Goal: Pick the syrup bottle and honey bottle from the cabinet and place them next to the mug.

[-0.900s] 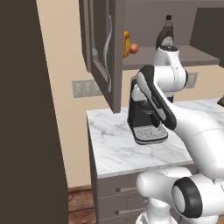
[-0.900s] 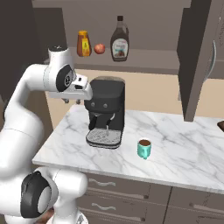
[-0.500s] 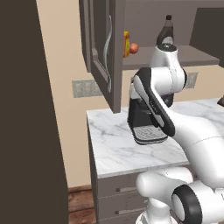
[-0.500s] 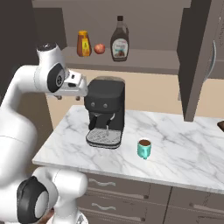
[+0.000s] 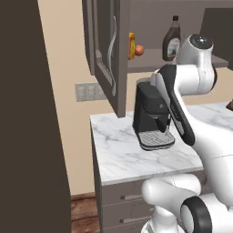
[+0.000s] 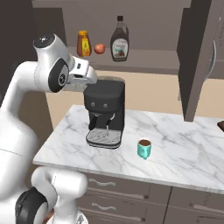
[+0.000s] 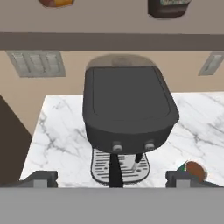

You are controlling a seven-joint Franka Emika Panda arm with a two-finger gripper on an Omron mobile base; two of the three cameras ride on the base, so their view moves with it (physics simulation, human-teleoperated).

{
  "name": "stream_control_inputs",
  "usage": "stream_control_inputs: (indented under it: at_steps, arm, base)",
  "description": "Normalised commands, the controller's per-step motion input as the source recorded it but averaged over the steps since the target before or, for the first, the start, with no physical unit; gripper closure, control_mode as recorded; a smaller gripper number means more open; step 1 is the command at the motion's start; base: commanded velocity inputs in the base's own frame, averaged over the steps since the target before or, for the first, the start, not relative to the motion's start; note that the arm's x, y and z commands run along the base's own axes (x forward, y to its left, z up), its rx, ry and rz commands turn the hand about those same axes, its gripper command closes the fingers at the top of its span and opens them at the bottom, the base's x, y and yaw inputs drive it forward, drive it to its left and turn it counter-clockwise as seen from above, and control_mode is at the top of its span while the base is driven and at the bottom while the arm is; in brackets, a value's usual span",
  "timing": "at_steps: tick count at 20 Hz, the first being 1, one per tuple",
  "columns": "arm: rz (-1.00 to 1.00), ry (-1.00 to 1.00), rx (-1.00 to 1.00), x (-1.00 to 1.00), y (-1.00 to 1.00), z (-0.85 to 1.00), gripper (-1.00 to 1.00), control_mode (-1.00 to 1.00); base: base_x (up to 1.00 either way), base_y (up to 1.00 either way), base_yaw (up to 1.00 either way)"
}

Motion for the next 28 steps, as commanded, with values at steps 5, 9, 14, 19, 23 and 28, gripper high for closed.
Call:
stream_control_inputs:
  at_steps: [5,9,14,19,23,28]
  arm:
    - [-0.2,-0.03,0.01,0.04,-0.64,0.58,-1.0,-1.0]
    - [-0.11,-0.18,0.05,-0.06,-0.18,0.45,-1.0,-1.0]
    - [-0.02,-0.2,0.02,-0.19,0.0,0.5,-1.0,-1.0]
    - [0.0,-0.19,0.03,-0.13,0.0,0.05,-1.0,-1.0]
    - [0.0,-0.12,0.0,0.03,0.01,0.0,-1.0,-1.0]
    - [-0.01,-0.08,0.0,0.1,0.01,0.15,-1.0,-1.0]
  base:
    - [0.0,0.0,0.0]
    - [0.0,0.0,0.0]
    - [0.0,0.0,0.0]
    - [0.0,0.0,0.0]
    - [0.0,0.0,0.0]
    - [0.0,0.0,0.0]
